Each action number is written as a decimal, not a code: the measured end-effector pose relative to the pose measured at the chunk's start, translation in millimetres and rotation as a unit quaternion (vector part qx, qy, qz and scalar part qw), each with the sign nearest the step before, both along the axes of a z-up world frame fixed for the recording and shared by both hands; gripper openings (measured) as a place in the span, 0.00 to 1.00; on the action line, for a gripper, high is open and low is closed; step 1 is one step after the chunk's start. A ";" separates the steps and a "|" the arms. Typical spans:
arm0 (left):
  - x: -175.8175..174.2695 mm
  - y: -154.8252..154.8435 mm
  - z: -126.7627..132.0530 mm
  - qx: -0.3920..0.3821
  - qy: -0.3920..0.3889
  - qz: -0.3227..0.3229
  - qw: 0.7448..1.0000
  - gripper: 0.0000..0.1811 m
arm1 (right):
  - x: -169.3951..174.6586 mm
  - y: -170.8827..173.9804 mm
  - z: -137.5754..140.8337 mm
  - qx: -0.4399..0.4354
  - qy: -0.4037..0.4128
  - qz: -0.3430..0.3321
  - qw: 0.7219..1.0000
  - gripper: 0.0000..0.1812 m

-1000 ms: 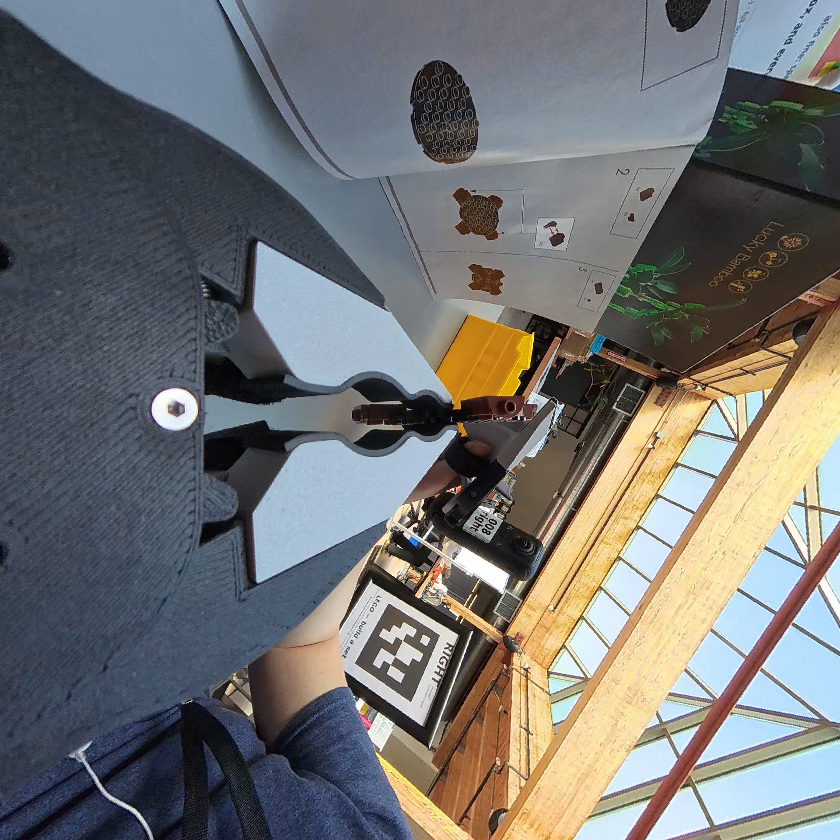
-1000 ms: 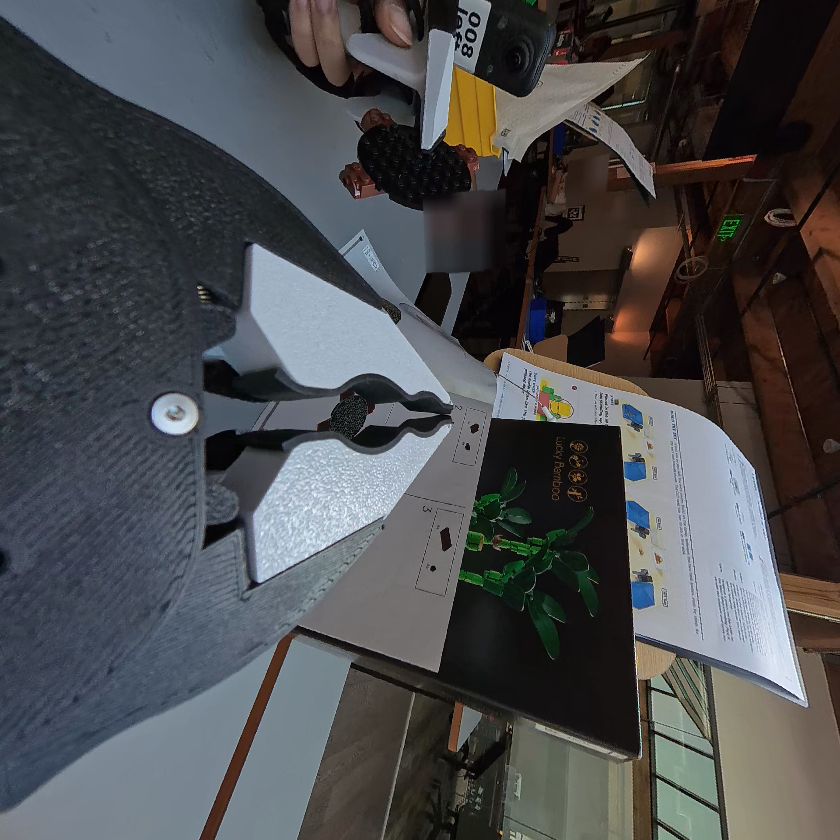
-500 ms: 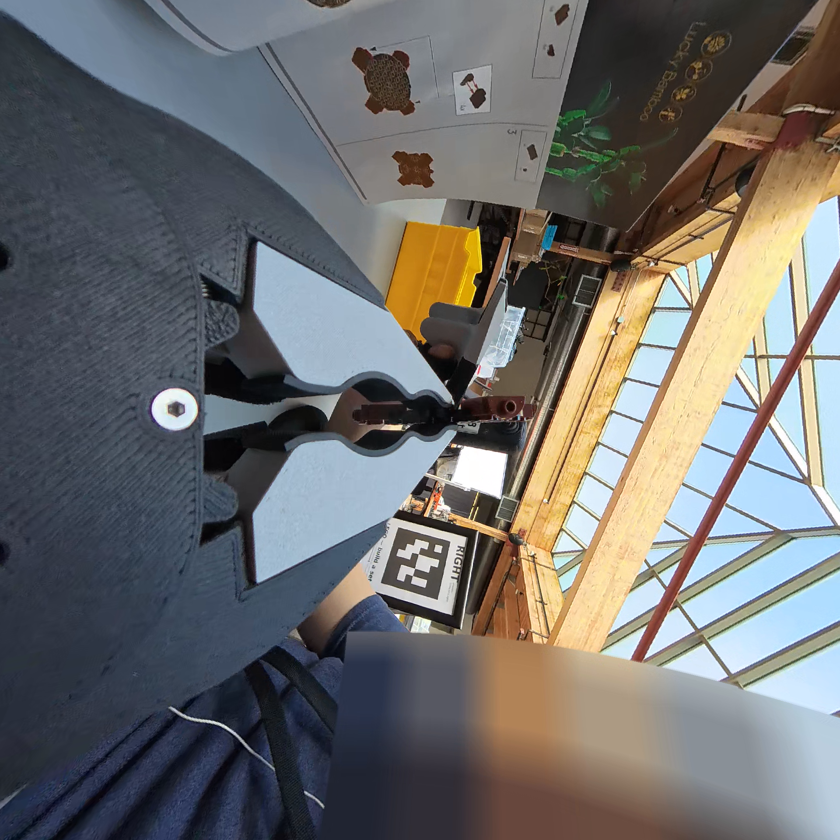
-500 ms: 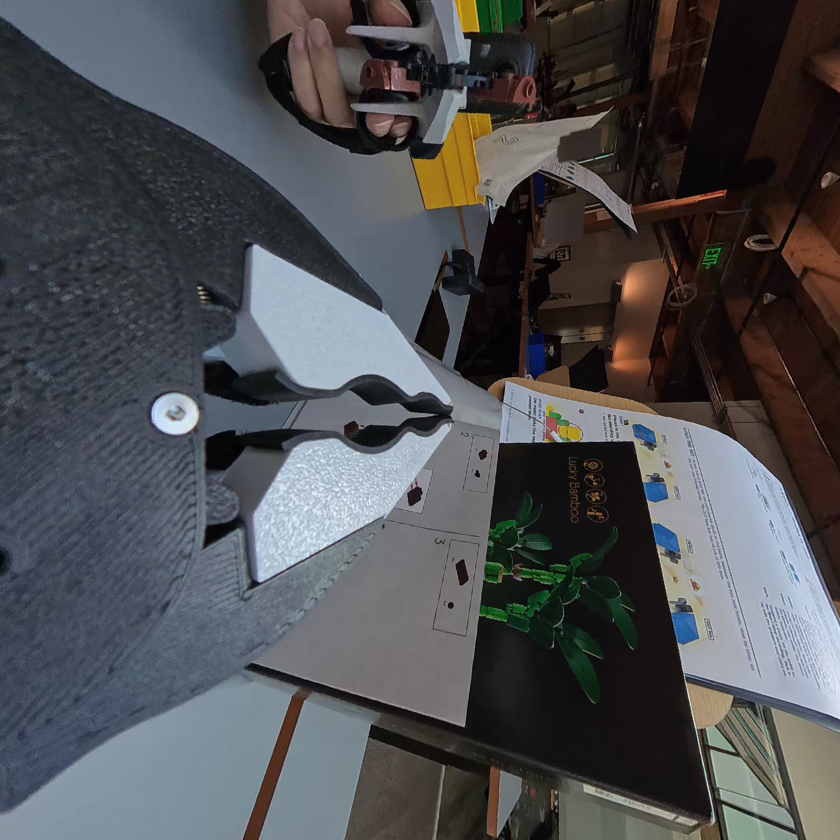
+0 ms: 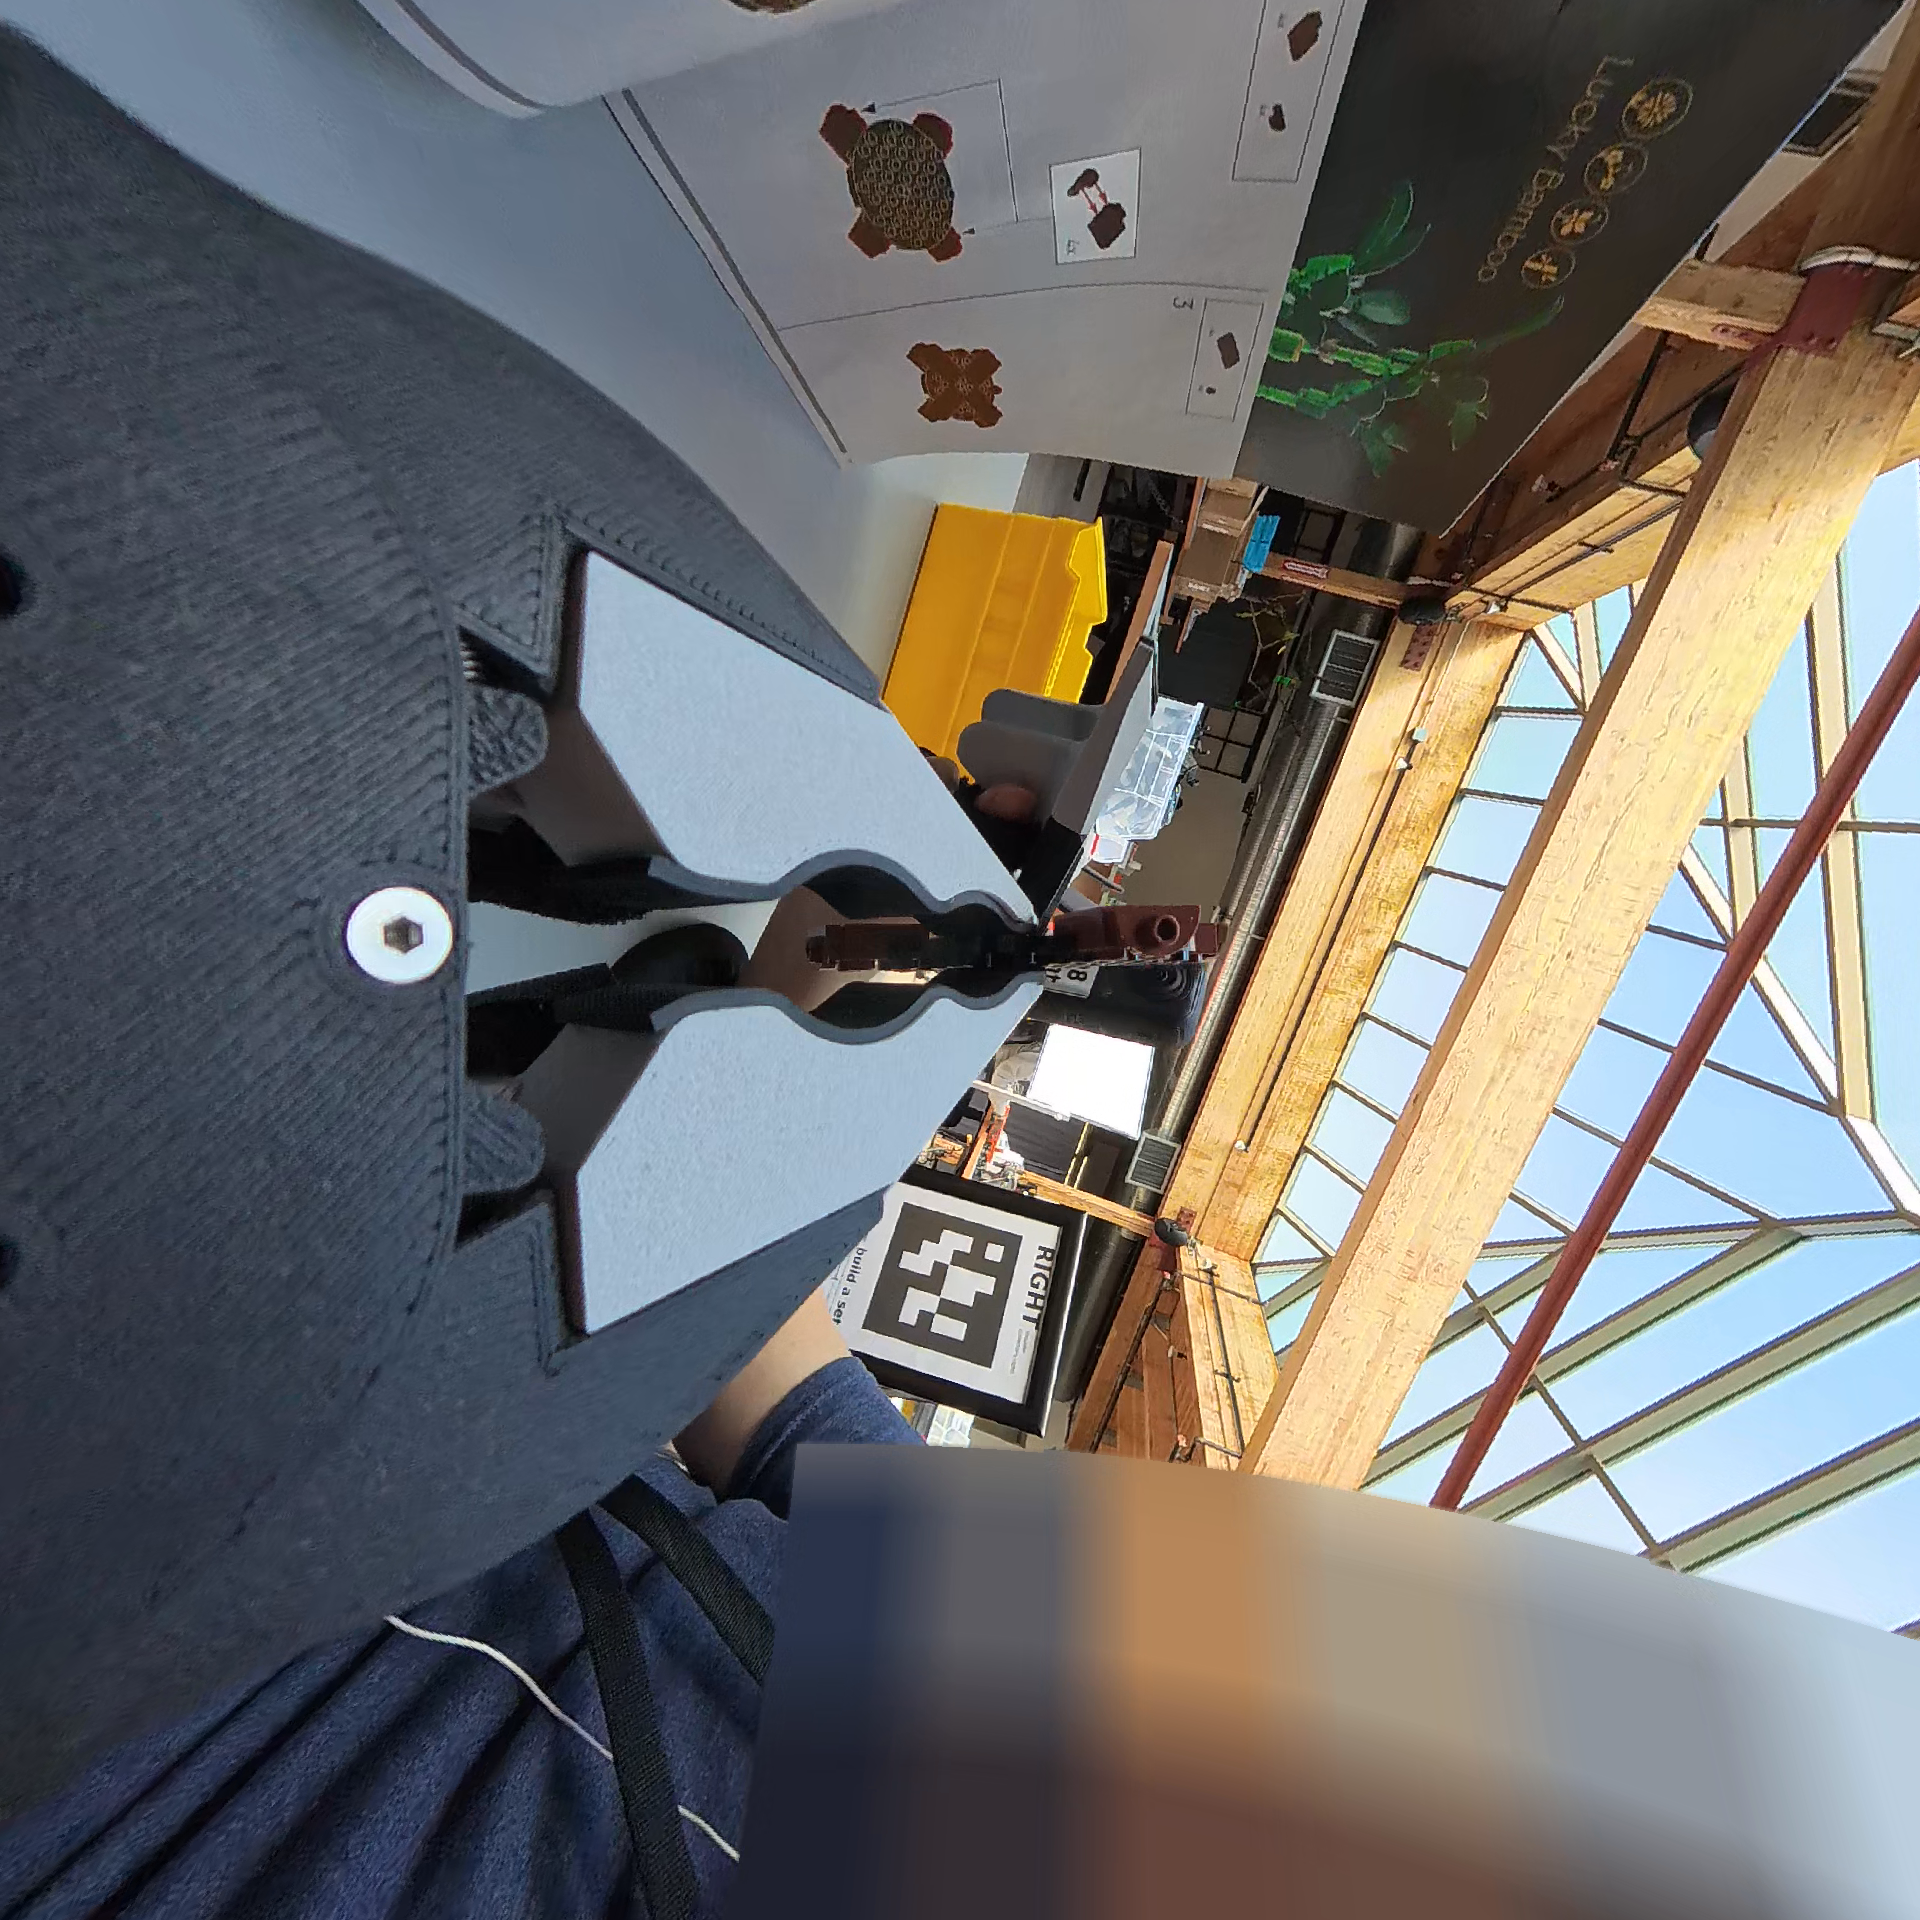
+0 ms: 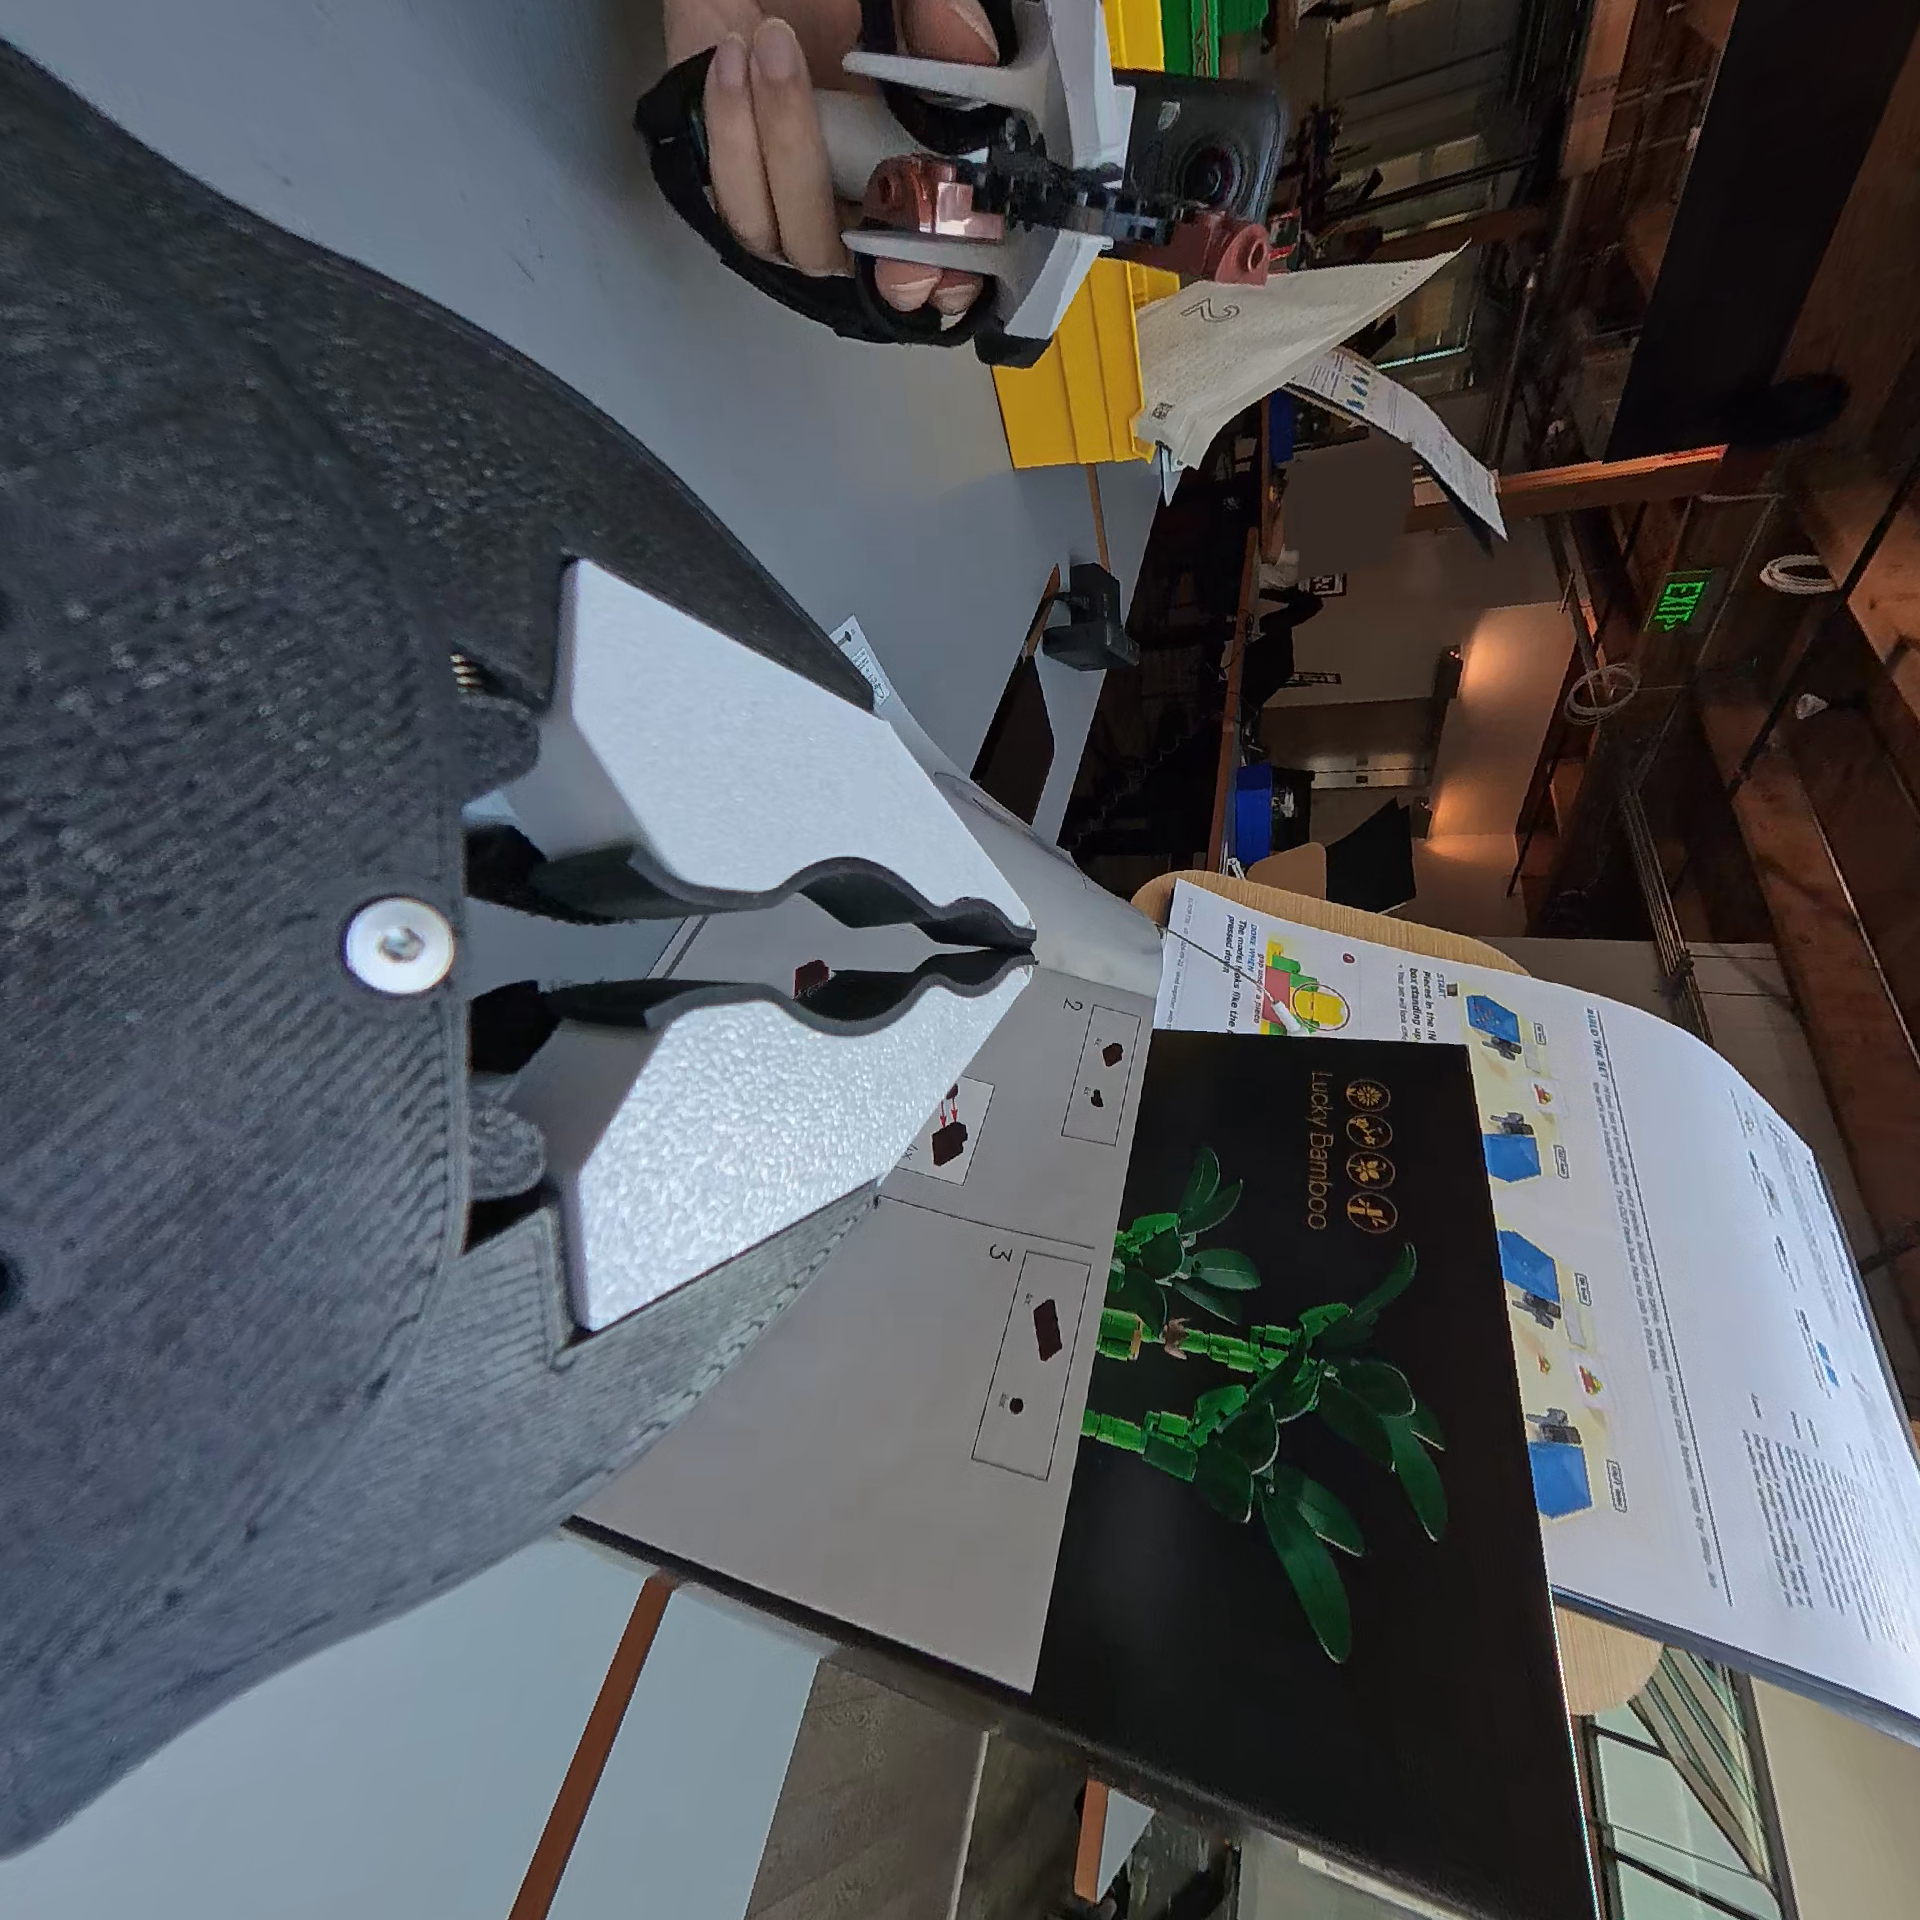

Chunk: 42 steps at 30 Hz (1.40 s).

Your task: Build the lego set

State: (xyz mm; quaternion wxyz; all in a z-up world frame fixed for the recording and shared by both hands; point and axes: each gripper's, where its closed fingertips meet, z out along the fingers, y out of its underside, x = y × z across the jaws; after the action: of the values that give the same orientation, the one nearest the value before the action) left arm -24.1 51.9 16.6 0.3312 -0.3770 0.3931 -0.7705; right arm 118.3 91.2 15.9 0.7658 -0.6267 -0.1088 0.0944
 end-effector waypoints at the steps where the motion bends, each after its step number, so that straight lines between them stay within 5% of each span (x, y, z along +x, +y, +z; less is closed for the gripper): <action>1: 1.4 1.4 -1.6 -0.002 0.006 0.003 1.000 0.01 | -1.4 0.0 -0.3 -0.001 -0.001 0.004 1.000 0.00; 7: 14.5 21.3 -22.2 -0.050 0.073 0.037 0.995 0.01 | -19.3 -0.6 -4.7 -0.016 0.011 0.070 0.997 0.01; 10: 17.5 30.9 -31.6 -0.066 0.103 0.050 0.991 0.01 | -51.4 -10.0 -4.9 -0.022 0.037 0.193 0.980 0.07; 15: 18.2 31.4 -33.2 -0.021 0.124 0.077 0.989 0.01 | -85.1 -11.2 -15.6 -0.127 0.184 0.350 0.910 0.41; 19: 21.4 24.2 -36.3 0.020 0.138 0.083 0.987 0.01 | -95.4 -15.5 -22.0 -0.153 0.183 0.379 0.894 0.23; 23: 22.5 14.8 -34.7 0.063 0.134 0.086 0.985 0.01 | -101.6 -15.3 -35.0 -0.186 0.162 0.379 0.892 0.21; 30: 25.4 6.9 -37.5 0.016 0.147 0.034 0.988 0.01 | -114.0 -28.2 -35.7 -0.210 0.165 0.431 0.862 0.03; 36: 22.1 23.4 -30.3 -0.095 0.124 0.003 0.988 0.13 | -101.0 -16.5 -36.8 -0.264 0.296 0.430 0.811 0.03; 42: 19.3 48.8 -36.8 -0.152 0.125 0.033 0.980 0.12 | -69.5 -4.8 -30.9 -0.264 0.440 0.429 0.744 0.03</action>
State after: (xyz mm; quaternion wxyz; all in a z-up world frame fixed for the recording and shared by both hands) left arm -4.9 100.8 -20.2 0.2435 -0.5295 0.2969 -0.7564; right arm 48.8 86.4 -15.0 0.4116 -0.5802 0.0120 0.7027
